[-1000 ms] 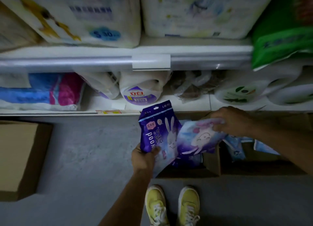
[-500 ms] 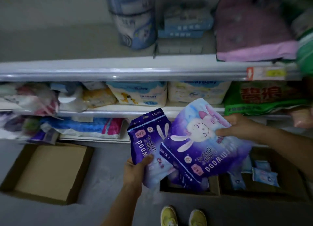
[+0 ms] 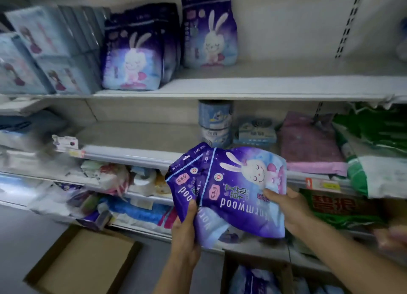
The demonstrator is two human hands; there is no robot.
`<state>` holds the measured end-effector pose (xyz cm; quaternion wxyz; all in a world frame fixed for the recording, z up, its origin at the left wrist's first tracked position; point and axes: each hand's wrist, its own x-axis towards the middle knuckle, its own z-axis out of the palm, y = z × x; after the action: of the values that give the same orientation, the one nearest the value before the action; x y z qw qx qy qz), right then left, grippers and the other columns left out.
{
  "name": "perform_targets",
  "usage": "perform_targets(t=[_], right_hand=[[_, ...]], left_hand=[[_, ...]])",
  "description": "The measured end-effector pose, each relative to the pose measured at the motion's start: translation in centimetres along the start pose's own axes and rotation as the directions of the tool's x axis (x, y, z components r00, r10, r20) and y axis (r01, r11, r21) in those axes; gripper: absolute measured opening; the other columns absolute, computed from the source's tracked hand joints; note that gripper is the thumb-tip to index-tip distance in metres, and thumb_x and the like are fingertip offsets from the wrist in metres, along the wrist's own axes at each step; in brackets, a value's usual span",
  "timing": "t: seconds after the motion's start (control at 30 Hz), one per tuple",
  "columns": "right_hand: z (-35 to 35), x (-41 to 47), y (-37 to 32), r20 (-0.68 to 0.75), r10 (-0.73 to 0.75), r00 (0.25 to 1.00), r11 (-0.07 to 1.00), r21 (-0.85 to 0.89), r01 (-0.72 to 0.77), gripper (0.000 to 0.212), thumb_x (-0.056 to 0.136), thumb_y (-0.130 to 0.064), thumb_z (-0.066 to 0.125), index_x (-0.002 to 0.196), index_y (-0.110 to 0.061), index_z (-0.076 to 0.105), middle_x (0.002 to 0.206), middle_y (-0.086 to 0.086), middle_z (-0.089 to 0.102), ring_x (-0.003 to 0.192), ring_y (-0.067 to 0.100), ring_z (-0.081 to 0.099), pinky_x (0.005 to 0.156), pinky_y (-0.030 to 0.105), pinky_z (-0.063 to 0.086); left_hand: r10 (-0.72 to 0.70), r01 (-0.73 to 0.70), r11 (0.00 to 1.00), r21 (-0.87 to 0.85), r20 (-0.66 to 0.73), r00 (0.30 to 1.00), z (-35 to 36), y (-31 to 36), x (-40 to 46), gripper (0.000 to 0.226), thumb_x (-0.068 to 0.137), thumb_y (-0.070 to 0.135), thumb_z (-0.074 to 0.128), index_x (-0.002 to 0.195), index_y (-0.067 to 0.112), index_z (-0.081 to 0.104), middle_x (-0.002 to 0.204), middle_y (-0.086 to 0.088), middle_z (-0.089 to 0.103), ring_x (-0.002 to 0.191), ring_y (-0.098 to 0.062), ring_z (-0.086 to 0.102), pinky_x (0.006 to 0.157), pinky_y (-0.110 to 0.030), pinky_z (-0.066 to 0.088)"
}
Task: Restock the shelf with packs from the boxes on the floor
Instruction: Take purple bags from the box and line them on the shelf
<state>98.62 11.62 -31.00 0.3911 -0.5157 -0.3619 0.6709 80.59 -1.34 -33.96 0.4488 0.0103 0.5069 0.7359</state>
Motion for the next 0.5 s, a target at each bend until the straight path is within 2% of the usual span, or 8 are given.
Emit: perform_targets(t=[0.1,0.2,0.27,0.37,0.43,0.5], right_hand=[[2.1,-0.7,-2.3,0.005,-0.062,0.998,0.997,0.043,0.061,0.02,0.083,0.002,0.069,0.102,-0.005,0.069,0.104,0.021,0.07,0.102,0.041,0.065,0.094,0.06,0.049],[4.2,-1.6,-4.6,-0.013,-0.13,0.991,0.989,0.066,0.131,0.015,0.082,0.0,0.071,0.085,-0.015,0.068,0.097,0.016,0.071,0.1,0.038,0.066,0.094,0.056,0.05],[5.4,-2.5,-6.0,-0.013,-0.167,0.986,0.982,0.086,0.167,0.016,0.081,-0.001,0.072,0.082,-0.017,0.068,0.091,0.011,0.071,0.099,0.037,0.067,0.093,0.055,0.051],[6.7,-3.5,-7.8,0.017,-0.182,0.983,0.978,0.102,0.18,0.015,0.08,0.0,0.072,0.081,-0.014,0.068,0.089,0.014,0.071,0.095,0.038,0.067,0.09,0.057,0.052],[7.5,-4.0,-8.7,0.023,-0.214,0.977,0.972,0.104,0.21,0.017,0.079,0.002,0.072,0.08,-0.014,0.068,0.09,0.015,0.071,0.095,0.037,0.067,0.091,0.058,0.052],[8.2,-4.5,-9.5,0.043,-0.253,0.967,0.962,0.117,0.246,0.019,0.08,0.003,0.071,0.079,-0.016,0.067,0.092,0.015,0.07,0.092,0.034,0.067,0.092,0.056,0.051]], left_hand=[[0.04,-0.04,0.999,-0.032,0.013,0.999,1.3,2.5,-0.8,0.049,0.086,0.029,0.067,0.126,0.002,0.061,0.115,-0.018,0.071,0.107,-0.036,0.067,0.096,-0.051,0.051],[0.048,-0.042,0.992,-0.115,0.046,0.998,2.9,4.2,-1.9,0.043,0.093,0.025,0.061,0.131,0.005,0.058,0.119,-0.017,0.069,0.108,-0.035,0.066,0.091,-0.054,0.054],[0.054,-0.033,0.979,-0.199,0.098,0.994,4.0,5.1,-2.6,0.051,0.089,0.027,0.063,0.135,0.008,0.054,0.124,-0.017,0.067,0.113,-0.035,0.064,0.095,-0.054,0.052],[0.111,-0.064,0.96,-0.273,0.162,0.981,5.2,6.4,-3.3,0.06,0.086,0.035,0.066,0.139,0.012,0.051,0.132,-0.017,0.062,0.123,-0.035,0.059,0.108,-0.059,0.039],[0.172,-0.118,0.952,-0.281,0.177,0.969,6.1,7.4,-3.9,0.066,0.082,0.044,0.071,0.138,0.014,0.053,0.134,-0.015,0.061,0.123,-0.034,0.058,0.109,-0.058,0.039],[0.229,-0.173,0.949,-0.263,0.199,0.953,7.3,8.5,-4.6,0.079,0.068,0.047,0.084,0.134,0.015,0.056,0.129,-0.013,0.065,0.119,-0.031,0.062,0.104,-0.055,0.046]])
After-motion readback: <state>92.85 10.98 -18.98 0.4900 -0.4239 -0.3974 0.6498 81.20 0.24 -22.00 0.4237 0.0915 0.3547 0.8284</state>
